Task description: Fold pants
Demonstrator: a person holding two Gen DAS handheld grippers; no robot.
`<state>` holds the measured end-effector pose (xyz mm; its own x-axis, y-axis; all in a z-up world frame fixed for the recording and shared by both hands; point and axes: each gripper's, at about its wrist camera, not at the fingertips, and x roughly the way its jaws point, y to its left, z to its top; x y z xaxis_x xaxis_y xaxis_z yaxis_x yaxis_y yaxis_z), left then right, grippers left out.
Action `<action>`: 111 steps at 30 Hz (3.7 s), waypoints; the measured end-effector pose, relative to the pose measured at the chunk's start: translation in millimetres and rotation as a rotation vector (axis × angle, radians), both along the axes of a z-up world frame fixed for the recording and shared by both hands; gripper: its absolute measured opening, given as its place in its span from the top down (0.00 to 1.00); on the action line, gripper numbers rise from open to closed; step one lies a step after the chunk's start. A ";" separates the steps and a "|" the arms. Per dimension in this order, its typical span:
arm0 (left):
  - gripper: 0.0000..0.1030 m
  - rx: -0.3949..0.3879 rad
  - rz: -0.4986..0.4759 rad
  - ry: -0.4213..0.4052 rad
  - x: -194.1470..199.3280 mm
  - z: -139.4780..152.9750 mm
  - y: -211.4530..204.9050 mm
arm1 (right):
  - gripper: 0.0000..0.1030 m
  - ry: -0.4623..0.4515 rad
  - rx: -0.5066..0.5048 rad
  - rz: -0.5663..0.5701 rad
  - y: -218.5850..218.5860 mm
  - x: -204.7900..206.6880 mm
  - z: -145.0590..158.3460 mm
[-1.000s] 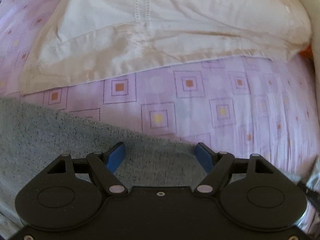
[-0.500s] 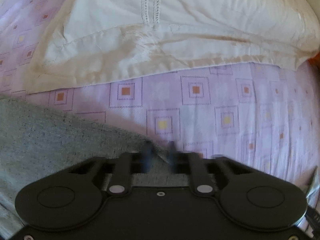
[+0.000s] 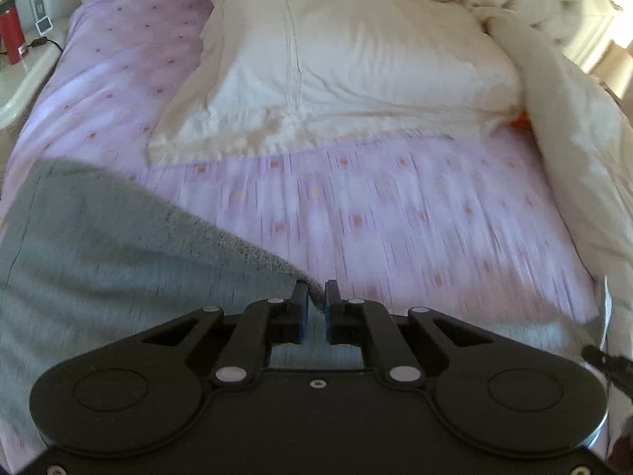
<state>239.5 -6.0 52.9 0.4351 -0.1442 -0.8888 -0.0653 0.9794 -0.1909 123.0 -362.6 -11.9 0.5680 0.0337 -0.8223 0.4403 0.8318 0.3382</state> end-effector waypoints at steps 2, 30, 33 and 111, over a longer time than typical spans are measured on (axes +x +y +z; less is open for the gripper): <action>0.90 -0.001 -0.011 -0.008 -30.9 -1.3 0.4 | 0.92 0.033 0.000 -0.006 1.3 -17.1 -11.5; 0.68 0.123 -0.154 0.020 -112.7 -70.4 -6.5 | 0.82 -0.046 0.252 -0.583 -78.1 -84.1 -80.7; 0.67 0.100 -0.189 -0.003 -119.7 -71.4 -10.5 | 0.80 -0.062 0.264 -0.614 -73.2 -80.5 -85.3; 0.97 -0.086 0.200 0.162 -129.9 -122.3 53.1 | 0.86 -0.088 0.179 -0.427 -74.5 -98.3 -82.0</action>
<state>109.6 47.2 -69.5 0.3152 -0.1474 -0.9375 -0.2927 0.9246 -0.2438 24.7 -437.1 -93.9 0.6289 -0.0811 -0.7732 0.6939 0.5072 0.5111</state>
